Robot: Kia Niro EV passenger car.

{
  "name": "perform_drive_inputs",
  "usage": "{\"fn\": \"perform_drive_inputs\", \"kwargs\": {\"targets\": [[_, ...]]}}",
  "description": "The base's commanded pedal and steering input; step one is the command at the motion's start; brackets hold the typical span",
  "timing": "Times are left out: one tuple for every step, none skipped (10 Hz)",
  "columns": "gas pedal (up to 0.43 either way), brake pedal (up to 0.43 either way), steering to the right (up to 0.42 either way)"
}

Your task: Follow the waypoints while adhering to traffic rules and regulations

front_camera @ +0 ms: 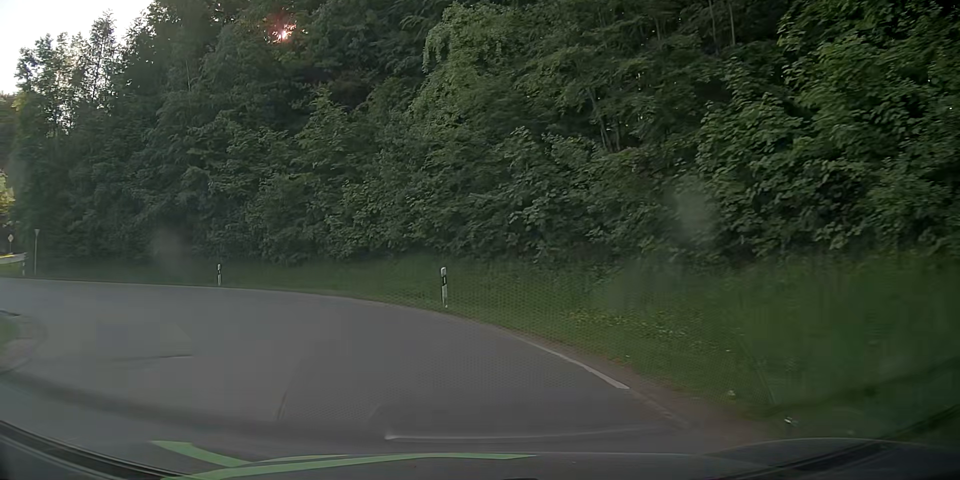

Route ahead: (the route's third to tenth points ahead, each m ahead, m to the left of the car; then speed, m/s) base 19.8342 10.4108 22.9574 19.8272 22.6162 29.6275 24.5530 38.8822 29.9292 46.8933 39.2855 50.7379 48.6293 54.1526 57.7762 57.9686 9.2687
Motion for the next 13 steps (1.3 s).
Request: {"fn": "perform_drive_inputs", "kwargs": {"targets": [[0.000,0.043,-0.113],[0.000,0.043,-0.122],[0.000,0.037,-0.132],[0.000,0.037,-0.139],[0.000,0.037,-0.148],[0.000,0.030,-0.157],[0.000,0.030,-0.165],[0.000,0.030,-0.174],[0.000,0.024,-0.183],[0.000,0.006,-0.190],[0.000,0.006,-0.194],[0.000,0.006,-0.200],[0.000,0.006,-0.203]]}}
